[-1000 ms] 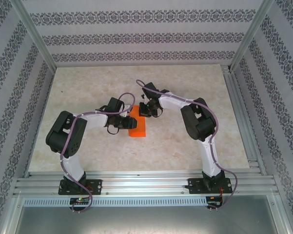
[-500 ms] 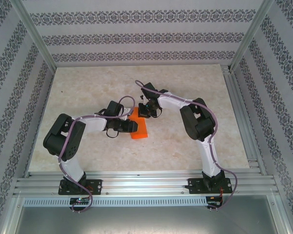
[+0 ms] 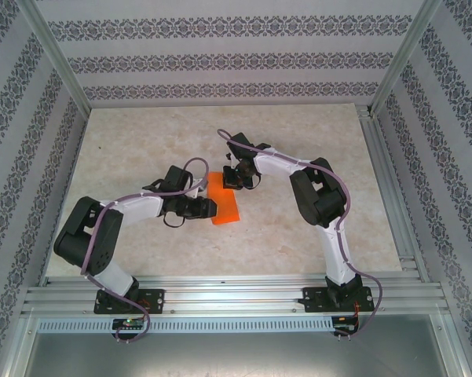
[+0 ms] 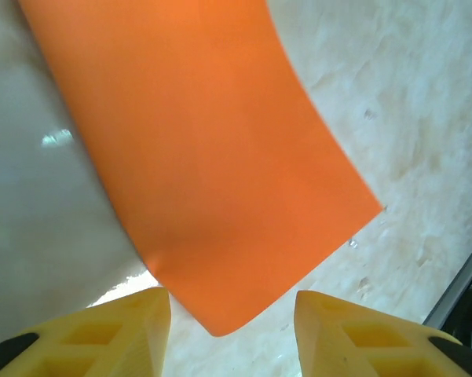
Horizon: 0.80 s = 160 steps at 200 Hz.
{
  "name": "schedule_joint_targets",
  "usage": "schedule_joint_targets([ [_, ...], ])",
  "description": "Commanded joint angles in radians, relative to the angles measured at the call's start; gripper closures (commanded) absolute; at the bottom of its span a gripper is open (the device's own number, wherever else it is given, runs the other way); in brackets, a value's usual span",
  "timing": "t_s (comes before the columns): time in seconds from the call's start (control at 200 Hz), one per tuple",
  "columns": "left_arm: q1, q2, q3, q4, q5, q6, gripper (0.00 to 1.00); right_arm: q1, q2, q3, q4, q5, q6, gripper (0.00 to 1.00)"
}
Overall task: Fold a paper plane with a square sheet of paper (fold left side to right side)
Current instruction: First fold the square sheet of paper in half at the center of the table, then hold the square sheet of paper at the center of the table.
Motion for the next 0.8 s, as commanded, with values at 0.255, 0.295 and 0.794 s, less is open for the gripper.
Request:
schedule_joint_targets([
  [0.255,0.064,0.163,0.2,0.032,0.06,-0.052,0.66,-0.002,0.064,-0.002,-0.059,0.115,-0.034,0.95],
  [0.295,0.064,0.188,0.21,0.049,0.07,-0.058,0.66,-0.002,0.064,-0.003,-0.059,0.115,-0.034,0.95],
  [0.794,0.055,0.324,0.169,0.085,0.027,-0.039,0.68,-0.001,0.028,0.013,-0.039,0.092,-0.044,0.95],
])
